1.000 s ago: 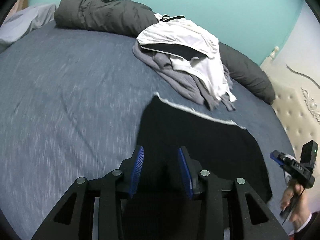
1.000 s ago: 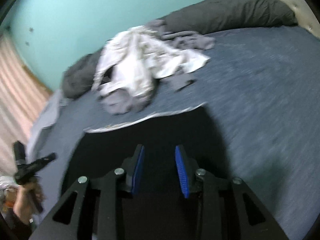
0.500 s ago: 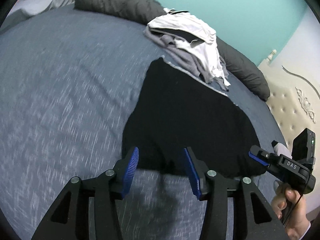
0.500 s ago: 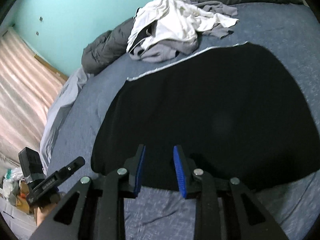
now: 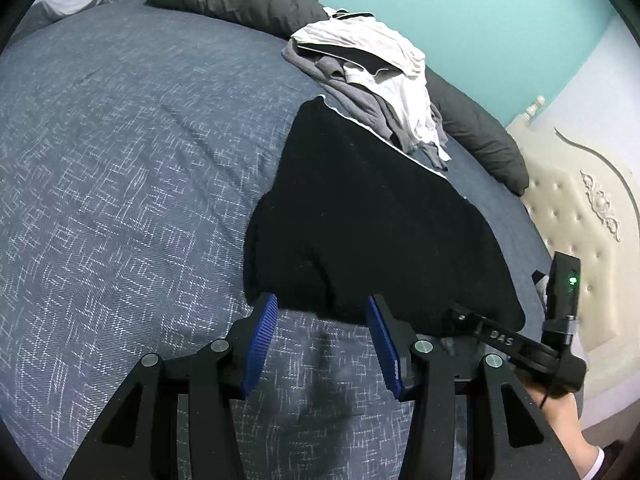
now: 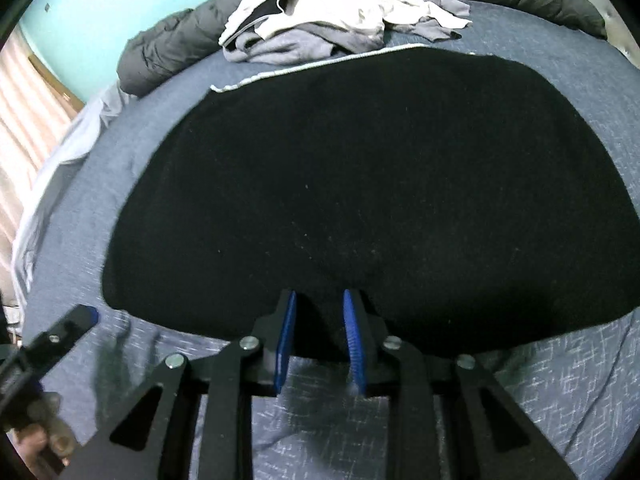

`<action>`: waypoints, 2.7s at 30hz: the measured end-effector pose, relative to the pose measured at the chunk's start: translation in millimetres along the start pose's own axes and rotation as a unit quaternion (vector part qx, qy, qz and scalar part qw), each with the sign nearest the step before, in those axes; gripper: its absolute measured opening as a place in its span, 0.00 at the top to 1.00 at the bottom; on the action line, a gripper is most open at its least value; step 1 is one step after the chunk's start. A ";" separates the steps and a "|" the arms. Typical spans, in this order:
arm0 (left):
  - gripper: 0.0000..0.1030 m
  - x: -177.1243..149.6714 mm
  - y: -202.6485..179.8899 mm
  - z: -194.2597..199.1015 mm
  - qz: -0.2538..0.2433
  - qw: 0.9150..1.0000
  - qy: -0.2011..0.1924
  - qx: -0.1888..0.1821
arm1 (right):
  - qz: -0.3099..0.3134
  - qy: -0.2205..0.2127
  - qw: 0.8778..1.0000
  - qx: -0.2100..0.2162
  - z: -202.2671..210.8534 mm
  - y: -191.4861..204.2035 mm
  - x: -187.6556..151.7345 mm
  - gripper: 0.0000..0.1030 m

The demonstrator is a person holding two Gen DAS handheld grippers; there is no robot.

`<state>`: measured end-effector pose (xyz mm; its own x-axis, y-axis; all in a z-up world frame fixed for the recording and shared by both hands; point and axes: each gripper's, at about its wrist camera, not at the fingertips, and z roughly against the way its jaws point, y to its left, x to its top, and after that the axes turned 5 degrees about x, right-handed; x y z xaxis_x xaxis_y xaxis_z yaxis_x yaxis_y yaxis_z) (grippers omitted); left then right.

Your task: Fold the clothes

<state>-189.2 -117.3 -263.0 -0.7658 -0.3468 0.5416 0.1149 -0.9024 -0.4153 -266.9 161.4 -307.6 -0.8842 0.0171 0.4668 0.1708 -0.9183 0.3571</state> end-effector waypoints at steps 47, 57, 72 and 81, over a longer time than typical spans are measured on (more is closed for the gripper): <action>0.48 3.2 29.9 9.2 0.054 0.998 0.005 -0.028 | 0.005 0.010 0.999 -0.040 6.1 11.0 -8.2 0.96; 0.45 0.6 36.6 1.2 0.083 0.995 0.024 -0.042 | -0.022 0.000 1.000 -0.008 17.3 -3.3 -29.0 0.96; 0.31 -0.3 45.2 -29.4 0.127 0.991 0.034 -0.039 | -0.084 -0.083 0.993 0.008 98.1 -81.5 -72.4 0.75; 0.32 -0.4 33.9 -29.9 0.118 0.993 0.003 -0.030 | -0.095 -0.091 0.990 0.053 112.7 -102.5 -93.5 0.39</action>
<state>-203.9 -140.0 -299.1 -0.7259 -0.5443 0.4205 0.2528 -0.7796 -0.5730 -152.7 298.5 -296.7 -0.8129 0.2663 0.5179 0.0611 -0.8454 0.5306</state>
